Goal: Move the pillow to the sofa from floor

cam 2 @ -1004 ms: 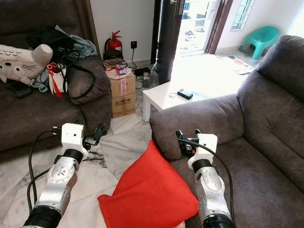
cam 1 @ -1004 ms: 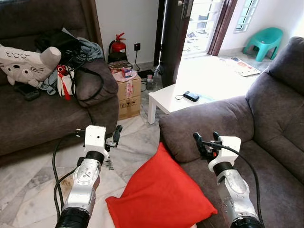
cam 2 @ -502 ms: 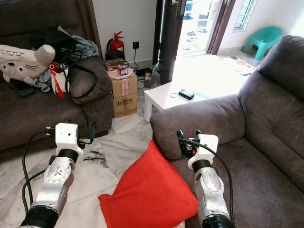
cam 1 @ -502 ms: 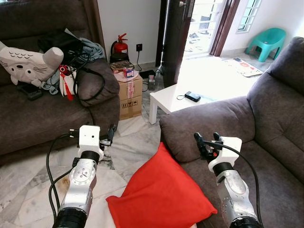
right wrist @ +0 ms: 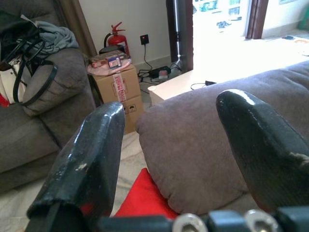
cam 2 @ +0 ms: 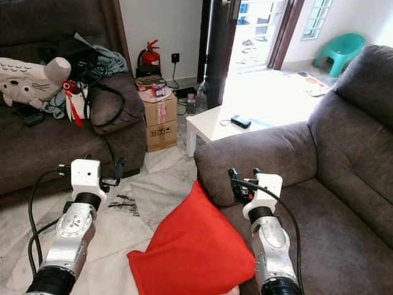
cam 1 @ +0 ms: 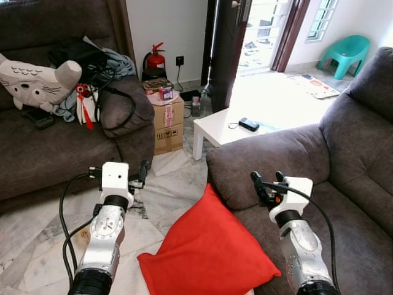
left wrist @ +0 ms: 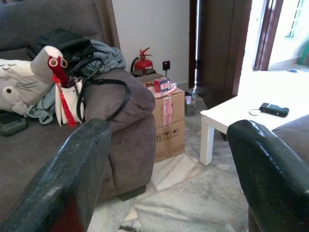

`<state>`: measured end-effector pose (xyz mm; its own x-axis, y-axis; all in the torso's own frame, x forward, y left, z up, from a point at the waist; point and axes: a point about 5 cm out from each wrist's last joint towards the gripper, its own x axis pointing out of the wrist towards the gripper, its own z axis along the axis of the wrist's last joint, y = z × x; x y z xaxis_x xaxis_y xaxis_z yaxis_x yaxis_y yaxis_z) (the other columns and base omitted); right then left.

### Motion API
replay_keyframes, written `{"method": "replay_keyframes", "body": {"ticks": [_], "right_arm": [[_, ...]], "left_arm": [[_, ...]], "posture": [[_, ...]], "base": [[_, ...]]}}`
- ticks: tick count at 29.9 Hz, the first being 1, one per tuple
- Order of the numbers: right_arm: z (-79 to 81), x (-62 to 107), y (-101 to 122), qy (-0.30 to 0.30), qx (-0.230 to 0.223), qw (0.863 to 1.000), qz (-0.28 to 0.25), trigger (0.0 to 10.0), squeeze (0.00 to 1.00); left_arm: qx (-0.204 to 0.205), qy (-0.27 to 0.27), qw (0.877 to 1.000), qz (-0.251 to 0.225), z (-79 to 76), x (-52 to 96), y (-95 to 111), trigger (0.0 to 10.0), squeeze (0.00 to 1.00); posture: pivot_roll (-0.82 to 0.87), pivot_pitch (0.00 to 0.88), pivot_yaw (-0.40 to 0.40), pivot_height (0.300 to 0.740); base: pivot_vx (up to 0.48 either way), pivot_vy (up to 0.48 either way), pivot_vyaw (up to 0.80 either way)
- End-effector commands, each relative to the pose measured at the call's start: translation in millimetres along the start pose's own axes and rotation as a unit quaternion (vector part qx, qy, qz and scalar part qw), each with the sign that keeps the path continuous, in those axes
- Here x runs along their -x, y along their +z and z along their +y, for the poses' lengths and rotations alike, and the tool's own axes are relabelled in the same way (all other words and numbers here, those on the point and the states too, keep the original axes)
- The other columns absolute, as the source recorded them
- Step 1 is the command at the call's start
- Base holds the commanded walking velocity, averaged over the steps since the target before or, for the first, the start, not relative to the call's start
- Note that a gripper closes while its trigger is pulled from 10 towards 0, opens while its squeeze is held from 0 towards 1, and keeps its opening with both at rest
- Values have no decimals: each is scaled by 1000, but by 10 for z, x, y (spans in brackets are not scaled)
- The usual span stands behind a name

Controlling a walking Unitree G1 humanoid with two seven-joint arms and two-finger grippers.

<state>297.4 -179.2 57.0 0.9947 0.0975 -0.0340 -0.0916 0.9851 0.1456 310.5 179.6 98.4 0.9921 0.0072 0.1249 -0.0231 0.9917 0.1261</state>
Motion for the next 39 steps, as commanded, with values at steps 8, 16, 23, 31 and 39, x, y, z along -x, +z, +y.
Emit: {"method": "replay_keyframes", "body": {"ticks": [8,16,23,31,39], "right_arm": [[-20,-28,43,2,2,1000,-1,10000,0],[6,-28,64,8,5,1000,-13,10000,0],[-4,-21,38,6,9,1000,-3,10000,0],[-18,-16,37,1,9,1000,-2,10000,0],[-25,-19,39,1,6,1000,-2,10000,0]], "left_arm": [[-8,1,1000,1,-15,-6,-11,10000,0],[-9,5,1000,0,-8,-11,-4,10000,0],[-9,7,1000,0,4,-12,-5,10000,0],[-9,8,1000,0,7,-13,-6,10000,0],[-7,10,1000,-1,15,-11,-7,10000,0]], "posture": [[-1,0,-65,649],[2,0,-67,611],[1,0,-66,611],[0,0,-66,611],[1,0,-68,611]], "base": [[0,0,0],[0,0,0],[0,0,0],[0,0,0],[0,0,0]]}}
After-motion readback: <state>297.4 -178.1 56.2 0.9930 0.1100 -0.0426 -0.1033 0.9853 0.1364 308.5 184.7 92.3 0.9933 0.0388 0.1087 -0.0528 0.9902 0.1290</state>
